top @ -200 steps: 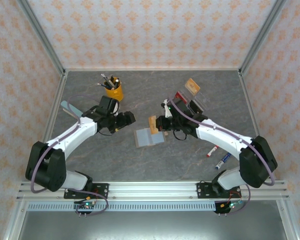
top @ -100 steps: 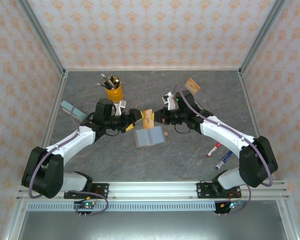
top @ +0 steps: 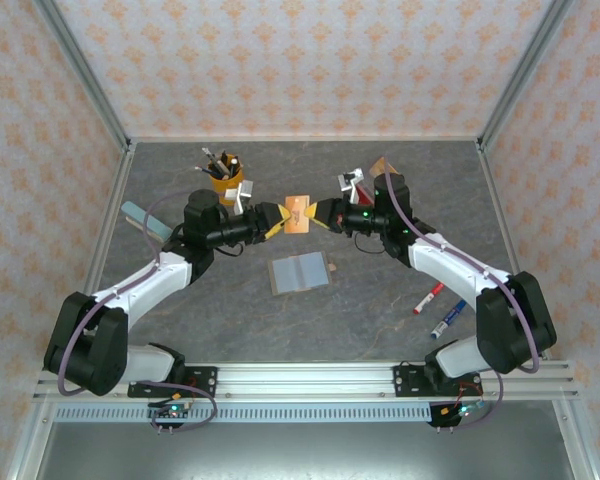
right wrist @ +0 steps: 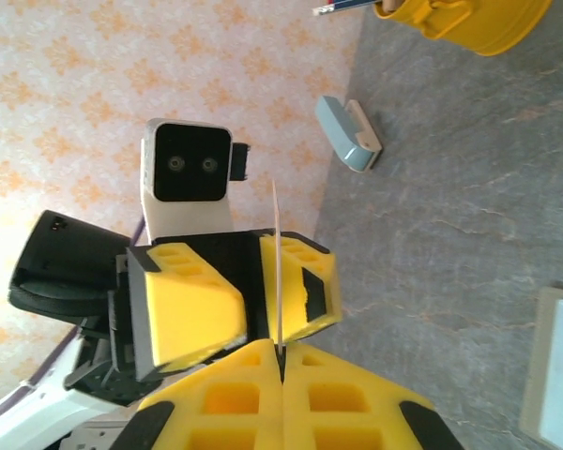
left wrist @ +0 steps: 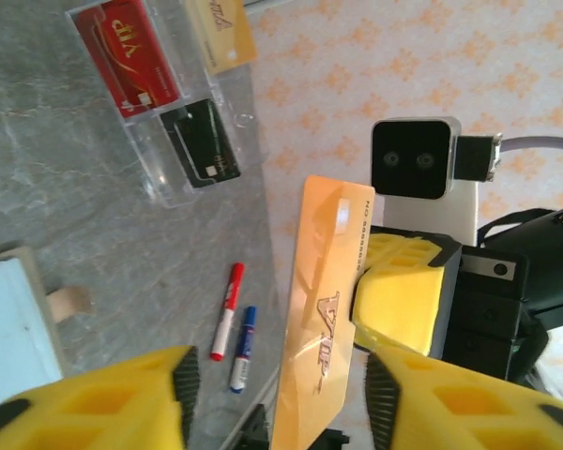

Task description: Take the credit cards out of the card holder

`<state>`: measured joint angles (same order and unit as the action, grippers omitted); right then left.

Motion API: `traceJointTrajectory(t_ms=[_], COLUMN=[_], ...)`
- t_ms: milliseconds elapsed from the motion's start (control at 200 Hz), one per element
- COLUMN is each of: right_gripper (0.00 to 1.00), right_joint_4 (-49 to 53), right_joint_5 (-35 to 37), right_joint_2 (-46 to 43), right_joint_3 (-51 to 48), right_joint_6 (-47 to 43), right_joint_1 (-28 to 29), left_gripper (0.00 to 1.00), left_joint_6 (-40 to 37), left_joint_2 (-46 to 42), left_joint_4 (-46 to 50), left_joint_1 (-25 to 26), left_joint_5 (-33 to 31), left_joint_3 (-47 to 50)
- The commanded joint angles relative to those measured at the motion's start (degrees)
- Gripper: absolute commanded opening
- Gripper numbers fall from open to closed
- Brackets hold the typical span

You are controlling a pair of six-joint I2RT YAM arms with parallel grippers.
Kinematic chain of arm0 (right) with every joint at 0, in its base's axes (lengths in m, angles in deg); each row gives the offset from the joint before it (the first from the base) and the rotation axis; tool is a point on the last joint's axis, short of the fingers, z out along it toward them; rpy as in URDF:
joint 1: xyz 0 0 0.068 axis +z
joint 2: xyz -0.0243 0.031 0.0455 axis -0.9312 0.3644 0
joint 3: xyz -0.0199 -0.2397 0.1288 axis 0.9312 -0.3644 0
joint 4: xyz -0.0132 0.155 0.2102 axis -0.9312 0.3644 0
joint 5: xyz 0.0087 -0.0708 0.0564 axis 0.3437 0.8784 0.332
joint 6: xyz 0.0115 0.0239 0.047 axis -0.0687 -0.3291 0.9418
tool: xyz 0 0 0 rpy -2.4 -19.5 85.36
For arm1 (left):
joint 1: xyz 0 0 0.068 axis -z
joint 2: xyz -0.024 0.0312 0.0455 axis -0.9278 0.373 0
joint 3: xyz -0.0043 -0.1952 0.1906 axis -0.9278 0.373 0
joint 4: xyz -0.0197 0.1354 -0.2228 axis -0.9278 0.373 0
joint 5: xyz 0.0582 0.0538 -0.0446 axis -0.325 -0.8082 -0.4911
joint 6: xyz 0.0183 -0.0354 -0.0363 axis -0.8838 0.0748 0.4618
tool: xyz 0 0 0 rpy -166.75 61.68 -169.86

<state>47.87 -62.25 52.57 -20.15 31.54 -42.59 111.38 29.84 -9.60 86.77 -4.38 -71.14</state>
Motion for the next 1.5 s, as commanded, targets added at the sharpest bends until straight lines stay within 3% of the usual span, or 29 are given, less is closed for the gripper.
traceJointTrajectory(t_ms=[0,125,245,410,510,676,816,921,1011,1121,1261,1496], right_gripper=[0.00,0.00,0.00,0.17,0.21,0.11,0.00,0.00,0.00,0.00,0.00,0.00], right_joint_4=[-6.4,-7.0,-8.3,-8.7,-9.3,-11.6,-3.5,10.9,26.1,38.8,45.3,51.7], right_joint_5=[-2.2,-1.9,-2.4,-2.0,-1.7,0.3,4.2,9.8,18.8,29.7,42.7,47.6], right_joint_2=[-1.6,-1.4,-1.1,-1.5,-1.0,-0.4,-1.4,-3.1,-3.7,-1.9,2.9,13.8], right_joint_3=[-0.3,-0.6,-1.1,-1.3,-1.0,-1.9,-0.7,3.4,9.2,16.6,23.5,36.2], right_joint_6=[3.4,4.2,4.9,5.5,6.2,8.7,3.7,-8.4,-21.6,-35.0,-46.7,-64.5], right_joint_1=[-0.3,-0.3,-0.2,0.7,1.9,2.1,1.7,0.7,0.1,-0.9,-3.1,-8.8], left_gripper=[0.38,0.26,0.00,0.00,0.00,0.00,0.00,0.27,0.50,0.70,0.84,1.00], left_joint_6=[2.6,3.4,4.2,4.4,4.8,4.6,1.4,-5.3,-12.8,-17.5,-21.1,-23.1], left_joint_2=[1.0,0.6,0.6,0.8,1.2,1.6,0.8,-1.6,-3.6,-4.7,-4.9,-6.3], left_joint_4=[-5.9,-7.2,-7.9,-8.0,-8.1,-6.9,1.1,16.0,32.9,45.1,52.2,57.8], left_joint_1=[0.9,1.2,2.2,2.9,2.9,2.9,2.6,1.7,0.9,-0.4,-2.1,-3.7], left_joint_5=[1.0,0.6,-0.1,-1.7,-2.7,-3.7,-6.3,-11.1,-18.7,-26.7,-31.9,-36.5], left_joint_3=[-0.4,-0.5,-0.8,-0.6,-0.7,-0.8,-1.3,-3.3,-6.3,-8.5,-10.5,-11.5])
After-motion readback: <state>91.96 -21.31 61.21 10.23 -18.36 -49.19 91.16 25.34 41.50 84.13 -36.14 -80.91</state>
